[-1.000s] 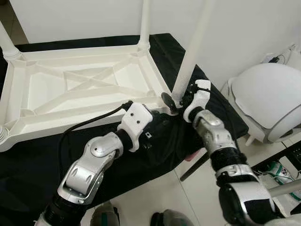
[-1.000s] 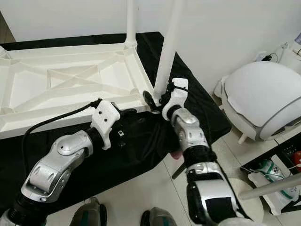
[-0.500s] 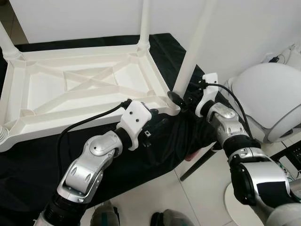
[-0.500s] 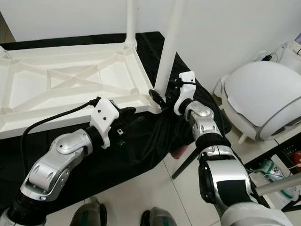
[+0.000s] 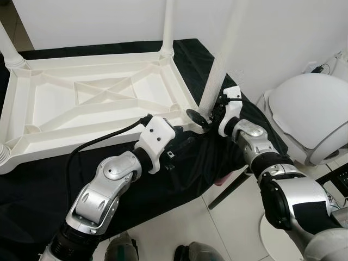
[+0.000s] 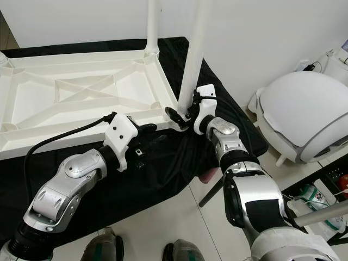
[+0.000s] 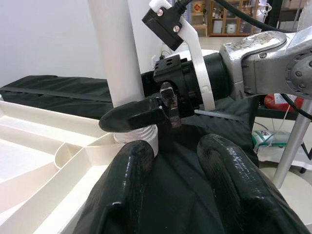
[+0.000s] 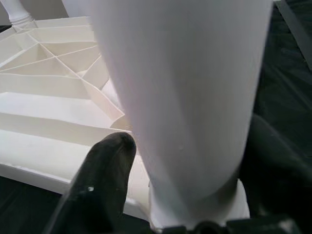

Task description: Building children table

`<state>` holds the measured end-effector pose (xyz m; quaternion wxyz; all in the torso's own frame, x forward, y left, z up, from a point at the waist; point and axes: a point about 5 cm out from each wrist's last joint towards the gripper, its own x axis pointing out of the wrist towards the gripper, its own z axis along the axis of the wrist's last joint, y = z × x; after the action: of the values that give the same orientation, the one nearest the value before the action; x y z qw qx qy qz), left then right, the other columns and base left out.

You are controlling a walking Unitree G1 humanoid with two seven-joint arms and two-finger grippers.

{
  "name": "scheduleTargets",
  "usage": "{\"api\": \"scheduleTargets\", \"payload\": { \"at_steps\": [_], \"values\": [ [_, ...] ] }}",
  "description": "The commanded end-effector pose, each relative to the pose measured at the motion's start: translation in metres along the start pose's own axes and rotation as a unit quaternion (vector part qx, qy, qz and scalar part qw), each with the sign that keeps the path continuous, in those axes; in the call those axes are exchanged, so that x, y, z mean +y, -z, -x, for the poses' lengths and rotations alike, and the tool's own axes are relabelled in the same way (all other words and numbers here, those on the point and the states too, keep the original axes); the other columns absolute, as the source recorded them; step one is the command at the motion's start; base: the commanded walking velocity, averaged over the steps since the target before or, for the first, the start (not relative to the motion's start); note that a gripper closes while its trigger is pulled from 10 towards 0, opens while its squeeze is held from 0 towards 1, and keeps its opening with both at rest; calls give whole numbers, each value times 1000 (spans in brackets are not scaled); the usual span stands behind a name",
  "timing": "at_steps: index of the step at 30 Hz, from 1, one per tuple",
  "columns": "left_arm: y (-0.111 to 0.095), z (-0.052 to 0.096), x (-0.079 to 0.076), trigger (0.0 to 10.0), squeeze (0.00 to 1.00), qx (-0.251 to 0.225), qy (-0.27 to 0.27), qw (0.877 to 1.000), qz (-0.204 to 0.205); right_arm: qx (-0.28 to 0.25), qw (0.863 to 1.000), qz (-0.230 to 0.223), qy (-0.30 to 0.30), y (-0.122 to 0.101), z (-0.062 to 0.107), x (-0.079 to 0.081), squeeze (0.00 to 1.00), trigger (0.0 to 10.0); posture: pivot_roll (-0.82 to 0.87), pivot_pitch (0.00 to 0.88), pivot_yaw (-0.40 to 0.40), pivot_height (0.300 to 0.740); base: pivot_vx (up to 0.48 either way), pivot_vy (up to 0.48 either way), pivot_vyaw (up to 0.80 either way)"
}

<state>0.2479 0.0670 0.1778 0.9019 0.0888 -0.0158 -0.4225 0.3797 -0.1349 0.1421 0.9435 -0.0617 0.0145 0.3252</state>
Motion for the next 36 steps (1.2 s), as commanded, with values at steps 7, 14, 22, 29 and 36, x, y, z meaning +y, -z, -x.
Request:
{"api": "scheduleTargets", "payload": {
  "at_steps": [7,14,22,29,36],
  "values": [
    [-1,-2,-1,10000,0,-4,0,1000,3,26,999,22,-21,9,1,5,0,0,28,0,-80,740,0,0,0],
    [-2,-2,-2,10000,0,-6,3,1000,4,10,1000,9,-14,12,6,3,0,0,19,0,-82,740,0,0,0],
    [-1,-4,-4,10000,0,-7,8,1000,8,3,999,-34,10,14,1,10,0,10000,4,0,-79,740,0,0,0],
    [-1,-5,-5,10000,0,-7,16,1000,8,-18,993,-90,78,11,-15,40,0,10000,-2,0,-76,740,0,0,0],
    [0,-6,-7,10000,0,-7,21,1000,11,-32,981,-121,148,5,-19,64,0,10000,-11,0,-72,740,0,0,0]
  ]
}}
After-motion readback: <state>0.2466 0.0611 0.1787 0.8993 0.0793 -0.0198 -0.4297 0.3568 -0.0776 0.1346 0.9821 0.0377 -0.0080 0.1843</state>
